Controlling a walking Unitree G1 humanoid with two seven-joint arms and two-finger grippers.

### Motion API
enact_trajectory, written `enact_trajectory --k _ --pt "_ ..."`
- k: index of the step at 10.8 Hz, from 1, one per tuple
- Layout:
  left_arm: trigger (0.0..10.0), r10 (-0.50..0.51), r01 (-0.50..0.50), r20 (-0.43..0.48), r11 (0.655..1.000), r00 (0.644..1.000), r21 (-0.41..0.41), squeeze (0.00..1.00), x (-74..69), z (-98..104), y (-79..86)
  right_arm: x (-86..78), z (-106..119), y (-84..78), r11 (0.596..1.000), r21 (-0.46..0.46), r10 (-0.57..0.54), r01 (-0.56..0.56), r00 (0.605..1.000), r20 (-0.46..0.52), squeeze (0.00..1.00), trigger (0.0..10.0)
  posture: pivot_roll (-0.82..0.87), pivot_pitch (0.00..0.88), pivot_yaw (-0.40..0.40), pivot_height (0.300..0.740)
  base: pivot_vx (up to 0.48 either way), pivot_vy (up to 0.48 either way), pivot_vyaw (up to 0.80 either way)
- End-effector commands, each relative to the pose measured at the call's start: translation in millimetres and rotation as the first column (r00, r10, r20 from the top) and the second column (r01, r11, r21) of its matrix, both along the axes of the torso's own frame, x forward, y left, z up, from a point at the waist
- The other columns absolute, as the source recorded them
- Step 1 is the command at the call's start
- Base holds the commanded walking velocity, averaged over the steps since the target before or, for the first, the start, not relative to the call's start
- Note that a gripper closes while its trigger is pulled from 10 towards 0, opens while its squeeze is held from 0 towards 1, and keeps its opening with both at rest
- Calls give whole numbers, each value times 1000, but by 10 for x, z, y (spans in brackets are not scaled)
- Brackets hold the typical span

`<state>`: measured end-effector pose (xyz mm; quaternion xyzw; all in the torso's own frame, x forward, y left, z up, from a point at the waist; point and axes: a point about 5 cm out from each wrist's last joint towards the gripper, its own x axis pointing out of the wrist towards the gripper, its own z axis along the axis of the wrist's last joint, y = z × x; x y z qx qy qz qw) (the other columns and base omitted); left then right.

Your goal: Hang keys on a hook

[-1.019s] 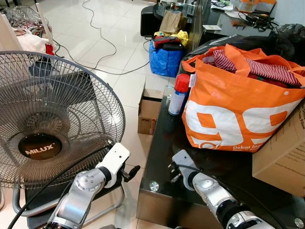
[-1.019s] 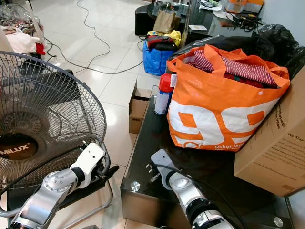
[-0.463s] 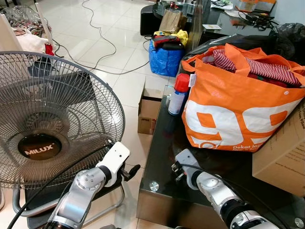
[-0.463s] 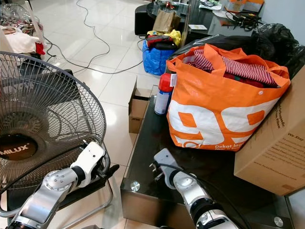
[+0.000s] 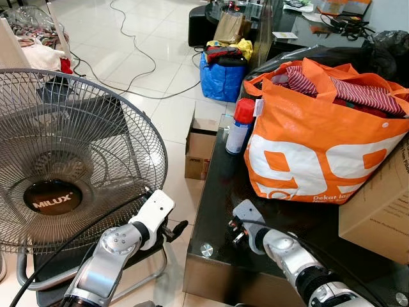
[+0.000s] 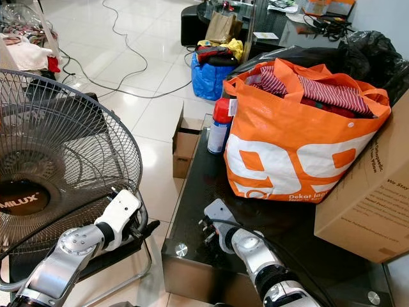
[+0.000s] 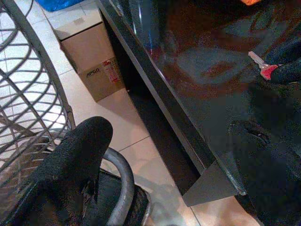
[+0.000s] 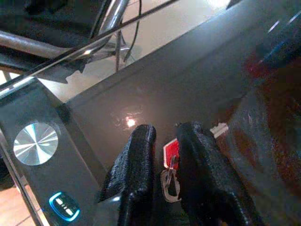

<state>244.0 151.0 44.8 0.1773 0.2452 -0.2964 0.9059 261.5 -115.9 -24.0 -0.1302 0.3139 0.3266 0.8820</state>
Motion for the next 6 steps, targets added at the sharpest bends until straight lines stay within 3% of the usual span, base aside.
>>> enact_trajectory --k 1,2,6 --pt "10000 -3 3 1 1000 1000 -6 0 22 18 0 -3 3 -53 1000 -10 7 -7 1000 7 0 10000 -61 0 -78 740 0 0 0" --pt "10000 -2 2 1 1000 1000 -9 0 21 16 -16 -34 -21 -109 993 -83 80 -80 997 1 0 10000 -63 0 -79 740 0 0 0" --pt "10000 -6 6 2 1000 1000 -7 0 23 15 -37 -43 -49 -165 986 -139 91 -91 996 -9 0 10000 -60 0 -83 740 0 0 0"
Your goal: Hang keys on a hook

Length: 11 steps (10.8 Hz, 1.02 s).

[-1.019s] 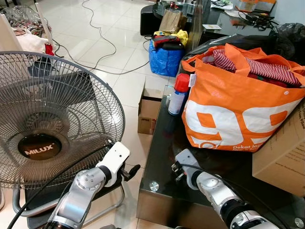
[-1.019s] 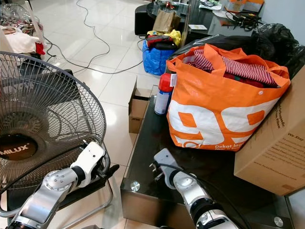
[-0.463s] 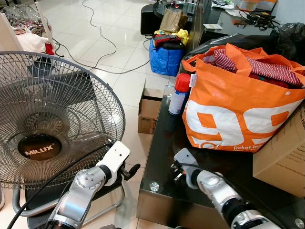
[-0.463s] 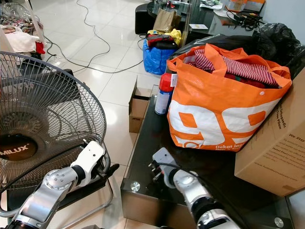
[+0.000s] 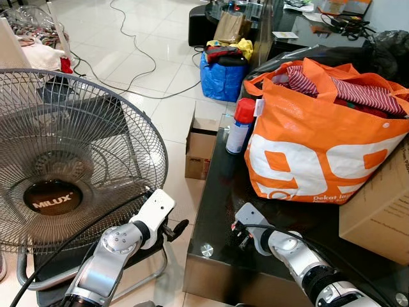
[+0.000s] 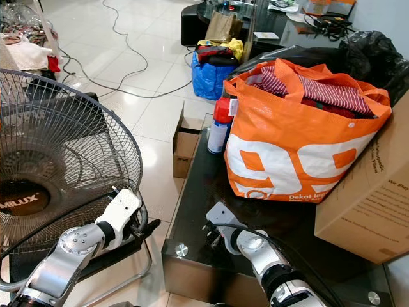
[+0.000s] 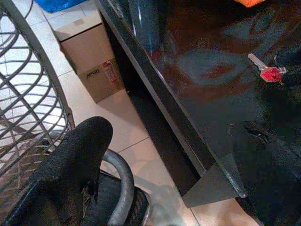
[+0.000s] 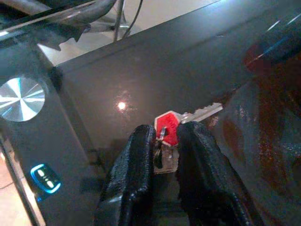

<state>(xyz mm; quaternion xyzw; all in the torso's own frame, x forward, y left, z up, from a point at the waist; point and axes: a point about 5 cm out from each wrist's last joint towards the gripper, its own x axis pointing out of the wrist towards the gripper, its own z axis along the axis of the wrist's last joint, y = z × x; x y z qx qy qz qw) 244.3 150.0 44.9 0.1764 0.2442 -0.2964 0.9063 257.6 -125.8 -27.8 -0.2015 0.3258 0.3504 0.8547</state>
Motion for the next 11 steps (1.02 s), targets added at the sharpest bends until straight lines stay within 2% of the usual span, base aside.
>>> enact_trajectory --k 1,3,4,5,6,7,9,10,11 --pt "10000 -6 6 1 1000 1000 -4 0 20 13 -25 -36 -34 -69 999 -34 18 -18 1000 -16 0 10000 -60 0 -84 740 0 0 0" --pt "10000 -5 5 2 1000 1000 -5 0 22 12 -31 -52 -57 -91 999 -51 5 -6 1000 -23 0 10000 -61 0 -85 740 0 0 0" --pt "10000 -4 4 3 1000 1000 -7 0 24 13 -35 -47 -72 -132 996 -81 -27 25 999 -23 0 9490 -60 0 -85 740 0 0 0" --pt "10000 -4 4 2 1000 1000 -7 0 24 13 -35 -42 -74 -151 995 -90 -44 41 999 -24 0 8000 -60 0 -85 740 0 0 0" --pt "10000 -3 3 2 1000 1000 -7 0 22 12 -31 -45 -76 -155 995 -87 -41 39 999 -29 0 4549 -60 0 -86 740 0 0 0" --pt "10000 -3 3 1 1000 1000 -7 0 22 12 -32 -49 -79 -153 996 -84 -42 40 999 -32 0 3608 -60 0 -86 740 0 0 0" --pt "10000 -3 3 3 1000 1000 -7 0 28 15 -34 -58 -90 -124 996 -62 -62 59 997 -41 0 667 -56 0 -87 740 0 0 0" --pt "10000 -1 1 4 1000 1000 -7 0 31 17 -30 -60 -91 -109 997 -52 -64 62 997 -42 0 0 -54 0 -88 740 0 0 0" --pt "10000 0 0 4 1000 1000 -6 0 28 16 -25 -62 -91 -104 997 -48 -64 62 997 -41 0 0 -54 0 -87 740 0 0 0"
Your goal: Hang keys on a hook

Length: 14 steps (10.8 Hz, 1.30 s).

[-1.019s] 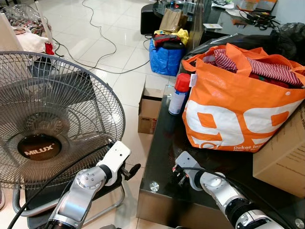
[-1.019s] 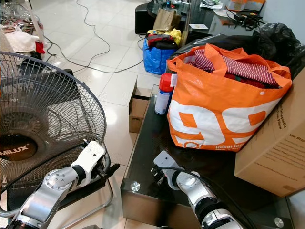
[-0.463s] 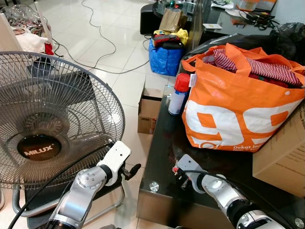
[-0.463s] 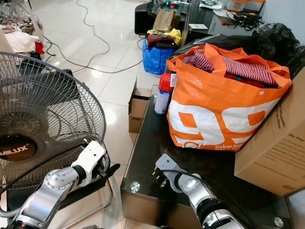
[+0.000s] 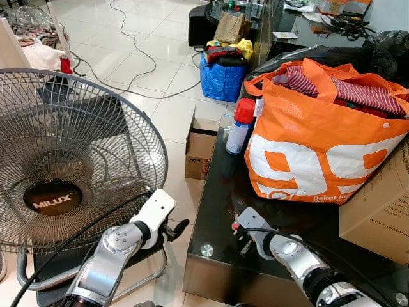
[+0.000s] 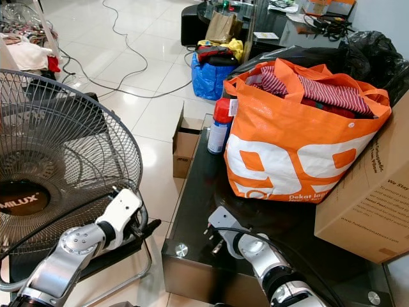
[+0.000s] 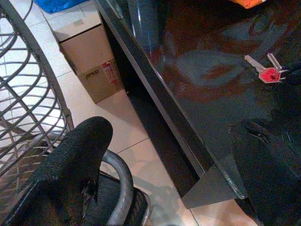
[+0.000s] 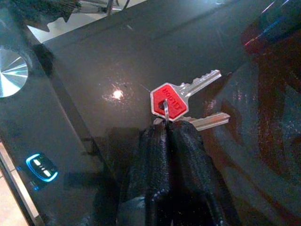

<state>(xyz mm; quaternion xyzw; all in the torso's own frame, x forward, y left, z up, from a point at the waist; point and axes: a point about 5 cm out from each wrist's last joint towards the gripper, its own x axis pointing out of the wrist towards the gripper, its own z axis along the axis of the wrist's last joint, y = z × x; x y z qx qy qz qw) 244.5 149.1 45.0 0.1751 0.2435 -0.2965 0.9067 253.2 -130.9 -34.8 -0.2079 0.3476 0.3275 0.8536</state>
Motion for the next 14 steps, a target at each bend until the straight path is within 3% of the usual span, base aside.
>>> enact_trajectory --k 1,3,4,6,9,10,11,12,13,14 --pt "10000 0 0 4 1000 1000 -2 0 30 14 -12 -21 -19 -52 1000 8 -25 25 1000 -15 0 0 -53 0 -88 740 0 0 0" --pt "10000 0 0 7 1000 1000 -2 0 34 18 -12 -22 -9 -61 998 39 -47 47 999 -8 0 0 -51 0 -89 740 0 0 0" --pt "10000 1 -1 10 1000 1000 -1 0 37 17 -11 -18 16 -74 990 99 -99 98 995 8 0 0 -44 0 -88 740 0 0 0" --pt "10000 24 -24 31 1000 999 -7 0 65 51 37 -48 74 -150 942 242 -243 233 970 14 0 0 -30 0 -83 740 0 0 0" --pt "10000 76 -71 103 996 992 -58 0 209 192 124 -262 206 -368 815 427 -434 391 901 4 0 0 -15 0 -56 740 0 0 0" --pt "10000 87 -73 159 993 984 -89 0 288 313 122 -338 393 -427 755 505 -506 419 861 42 0 0 -21 0 -31 740 0 0 0" --pt "10000 88 -70 183 992 979 -102 0 318 369 119 -370 513 -434 736 537 -527 411 847 74 0 0 -31 0 -17 740 0 0 0" --pt "10000 102 -76 220 990 970 -121 0 354 445 126 -401 715 -451 701 585 -578 408 805 132 0 0 -45 0 -1 740 0 0 0" --pt "10000 149 -111 267 982 952 -151 0 414 519 148 -384 978 -503 650 620 -673 440 711 202 0 0 -58 0 11 740 0 0 0" --pt "10000 175 -131 283 977 943 -167 0 463 553 145 -367 1100 -537 627 632 -713 455 663 230 0 0 -66 0 23 740 0 0 0"
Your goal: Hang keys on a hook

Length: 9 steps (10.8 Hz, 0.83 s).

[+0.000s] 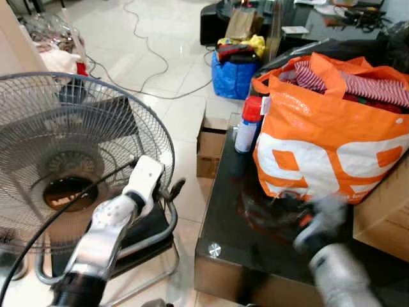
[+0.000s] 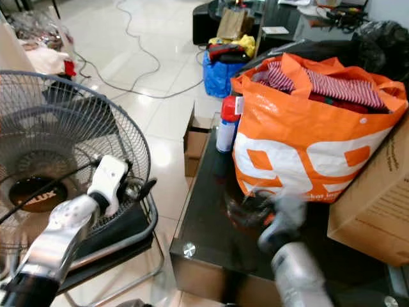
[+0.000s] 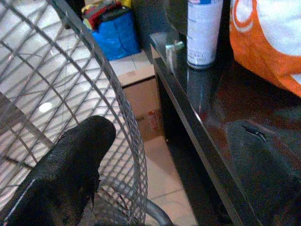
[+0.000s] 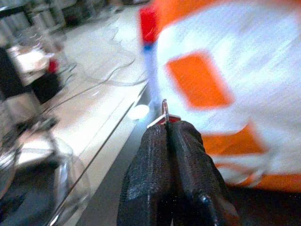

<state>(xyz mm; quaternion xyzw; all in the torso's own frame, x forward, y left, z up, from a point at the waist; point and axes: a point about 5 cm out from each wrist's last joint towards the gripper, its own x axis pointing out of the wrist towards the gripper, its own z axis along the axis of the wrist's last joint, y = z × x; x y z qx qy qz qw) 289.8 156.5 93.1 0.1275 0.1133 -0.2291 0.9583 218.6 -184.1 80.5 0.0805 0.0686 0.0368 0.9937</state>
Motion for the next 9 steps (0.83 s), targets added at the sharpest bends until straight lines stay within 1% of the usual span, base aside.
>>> enact_trajectory --k 1,2,3,4,5,6,7,8,9 --pt "10000 38 -38 55 999 998 -11 0 68 100 43 7 56 -49 999 -3 -46 46 999 7 0 0 -74 0 30 740 0 0 0" --pt "10000 -24 25 49 999 998 -20 0 118 100 -64 96 186 -107 991 -13 -135 137 987 85 0 0 -80 0 38 740 0 0 0" --pt "10000 -89 89 14 996 996 -9 0 112 56 -125 142 187 -101 987 -65 -141 147 986 86 0 0 -81 0 41 740 0 0 0" --pt "10000 -135 136 -40 990 990 23 0 78 -27 -139 145 138 -81 987 -91 -132 134 991 33 0 0 -74 0 39 740 0 0 0" --pt "10000 -157 159 -48 987 986 31 0 53 -73 -151 176 104 -62 989 -57 -138 138 990 1 0 0 -70 0 37 740 0 0 0" --pt "10000 -170 171 -46 985 984 18 0 54 -78 -168 202 90 -67 986 -71 -151 151 989 5 0 0 -85 0 39 740 0 0 0" --pt "10000 -228 229 -46 973 973 11 0 31 -97 -233 235 85 -77 980 -105 -165 166 986 20 0 0 -90 0 37 740 0 0 0" --pt "10000 -240 241 -23 970 970 30 0 44 -85 -263 248 101 -64 982 -109 -153 155 988 20 0 0 -84 0 29 740 0 0 0" --pt "10000 -165 164 6 986 986 40 0 105 -56 -235 264 107 -46 982 -102 -156 157 988 17 0 0 -81 0 26 740 0 0 0"
